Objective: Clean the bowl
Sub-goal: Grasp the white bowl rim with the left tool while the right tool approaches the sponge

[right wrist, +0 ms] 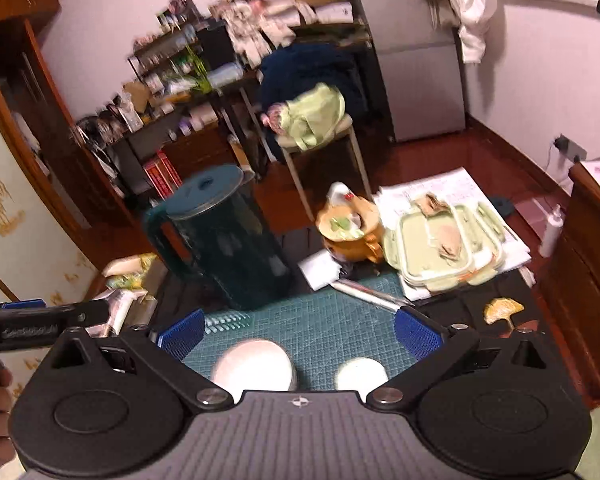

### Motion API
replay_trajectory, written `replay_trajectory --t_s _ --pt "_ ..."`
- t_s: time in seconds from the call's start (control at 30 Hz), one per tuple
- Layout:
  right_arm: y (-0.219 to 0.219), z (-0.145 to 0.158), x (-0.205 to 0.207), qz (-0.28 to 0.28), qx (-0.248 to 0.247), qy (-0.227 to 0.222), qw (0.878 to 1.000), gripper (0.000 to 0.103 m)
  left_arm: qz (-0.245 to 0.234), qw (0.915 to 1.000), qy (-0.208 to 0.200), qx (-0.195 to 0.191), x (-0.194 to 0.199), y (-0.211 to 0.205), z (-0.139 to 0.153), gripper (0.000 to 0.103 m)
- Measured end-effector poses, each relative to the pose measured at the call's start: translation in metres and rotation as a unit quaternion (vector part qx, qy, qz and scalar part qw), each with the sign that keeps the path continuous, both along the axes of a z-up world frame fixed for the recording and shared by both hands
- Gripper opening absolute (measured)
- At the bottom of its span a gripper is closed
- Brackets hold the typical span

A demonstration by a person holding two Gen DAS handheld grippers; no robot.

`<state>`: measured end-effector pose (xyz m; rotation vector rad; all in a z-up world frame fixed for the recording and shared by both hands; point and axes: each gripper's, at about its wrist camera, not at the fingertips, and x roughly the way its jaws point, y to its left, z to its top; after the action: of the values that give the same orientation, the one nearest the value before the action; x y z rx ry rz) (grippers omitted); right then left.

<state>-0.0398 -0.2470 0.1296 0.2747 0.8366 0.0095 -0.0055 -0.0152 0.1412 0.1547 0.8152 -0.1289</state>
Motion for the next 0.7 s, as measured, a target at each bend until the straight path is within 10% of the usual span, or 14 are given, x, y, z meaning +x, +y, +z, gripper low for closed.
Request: replay_trajectory --t_s 0.2,0.33,0.47,0.7 --pt "0.009 -0.012 0.009 0.046 -0.073 -0.012 0.996 0.102 0.006 0.9978 0.064 0.016 0.025 -0.011 -0.047 0.097" --pt "0.014 -0.015 -0.01 0.037 -0.128 -0.085 0.987 0.102 0.05 0.9907 0.107 -0.069 0.032 0.01 -0.07 0.097" --pt "0.006 -0.014 -0.012 0.045 -0.1 -0.091 0.99 0.102 0.058 0.9777 0.15 -0.136 0.034 0.025 -0.099 0.096" --pt "-0.004 -0.03 -0.011 0.03 -0.064 -0.079 0.994 0.102 0.024 0.9854 0.124 -0.114 0.032 0.03 -0.128 0.092"
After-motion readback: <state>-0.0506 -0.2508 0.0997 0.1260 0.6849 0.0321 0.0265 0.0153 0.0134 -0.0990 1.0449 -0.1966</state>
